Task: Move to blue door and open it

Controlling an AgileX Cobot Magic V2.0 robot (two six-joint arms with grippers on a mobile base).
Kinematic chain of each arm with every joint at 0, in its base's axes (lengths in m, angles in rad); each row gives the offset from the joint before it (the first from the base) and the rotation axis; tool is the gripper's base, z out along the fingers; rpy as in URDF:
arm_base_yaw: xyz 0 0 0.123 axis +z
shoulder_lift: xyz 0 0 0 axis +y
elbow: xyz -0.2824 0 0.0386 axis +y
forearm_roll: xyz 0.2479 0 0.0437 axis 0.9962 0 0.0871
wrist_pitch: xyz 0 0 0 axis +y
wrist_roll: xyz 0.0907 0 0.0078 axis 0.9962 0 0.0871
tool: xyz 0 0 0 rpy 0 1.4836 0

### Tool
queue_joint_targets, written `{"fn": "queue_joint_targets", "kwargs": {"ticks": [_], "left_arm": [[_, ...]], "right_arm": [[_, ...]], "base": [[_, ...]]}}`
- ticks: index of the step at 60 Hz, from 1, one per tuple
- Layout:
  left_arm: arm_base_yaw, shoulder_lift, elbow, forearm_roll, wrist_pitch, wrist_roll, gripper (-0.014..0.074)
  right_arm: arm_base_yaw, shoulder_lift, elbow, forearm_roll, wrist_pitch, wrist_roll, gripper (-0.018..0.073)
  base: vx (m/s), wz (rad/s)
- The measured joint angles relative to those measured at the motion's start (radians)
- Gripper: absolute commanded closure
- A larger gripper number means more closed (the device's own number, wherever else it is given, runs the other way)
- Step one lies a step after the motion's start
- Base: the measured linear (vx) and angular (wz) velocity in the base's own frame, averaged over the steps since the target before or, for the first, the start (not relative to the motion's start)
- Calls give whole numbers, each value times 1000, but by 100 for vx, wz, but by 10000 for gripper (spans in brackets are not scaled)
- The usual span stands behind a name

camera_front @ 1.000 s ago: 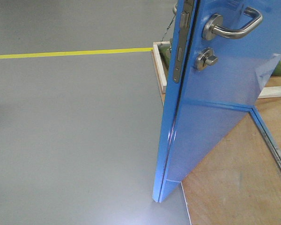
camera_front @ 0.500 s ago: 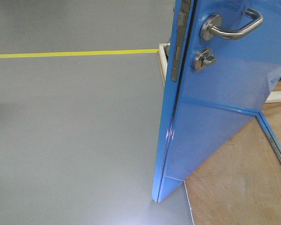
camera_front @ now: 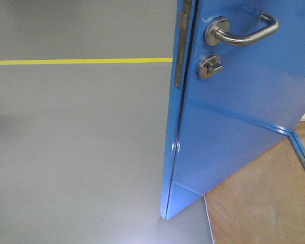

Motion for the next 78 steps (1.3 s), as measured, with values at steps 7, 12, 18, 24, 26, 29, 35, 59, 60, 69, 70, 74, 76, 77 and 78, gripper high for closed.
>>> {"fn": "queue_joint_targets", "kwargs": {"ticks": [7, 12, 18, 24, 26, 29, 35, 59, 60, 69, 70, 74, 76, 77, 78], "left_arm": [[0, 0, 0, 0, 0, 0, 526], [0, 0, 0, 0, 0, 0, 526], [0, 0, 0, 0, 0, 0, 526], [0, 0, 0, 0, 0, 0, 526], [0, 0, 0, 0, 0, 0, 526], [0, 0, 0, 0, 0, 0, 526], [0, 0, 0, 0, 0, 0, 526], [0, 0, 0, 0, 0, 0, 526], [0, 0, 0, 0, 0, 0, 526], [0, 0, 0, 0, 0, 0, 526], [0, 0, 0, 0, 0, 0, 526], [0, 0, 0, 0, 0, 0, 526], [0, 0, 0, 0, 0, 0, 526], [0, 0, 0, 0, 0, 0, 526], [0, 0, 0, 0, 0, 0, 526]], "right_arm": [[1, 3, 0, 0, 0, 0, 557], [1, 5, 0, 0, 1, 0, 557], [1, 5, 0, 0, 6, 0, 557], [1, 5, 0, 0, 7, 0, 557], [1, 5, 0, 0, 7, 0, 557], [1, 5, 0, 0, 7, -1, 557], [1, 7, 0, 0, 7, -1, 557], [1, 3, 0, -1, 24, -3, 557], [1, 3, 0, -1, 24, -3, 557], [1, 2, 0, -1, 20, -3, 557], [1, 2, 0, -1, 20, -3, 557], [1, 2, 0, -1, 20, -3, 557], [1, 2, 0, -1, 20, -3, 557], [1, 2, 0, -1, 19, -3, 557], [1, 2, 0, -1, 19, -3, 557]], "base": [[14, 4], [13, 3], [13, 4], [12, 4], [11, 4], [10, 3], [9, 2], [9, -3], [8, -1], [8, 1], [7, 3], [7, 4], [6, 4], [6, 5], [6, 5]]}}
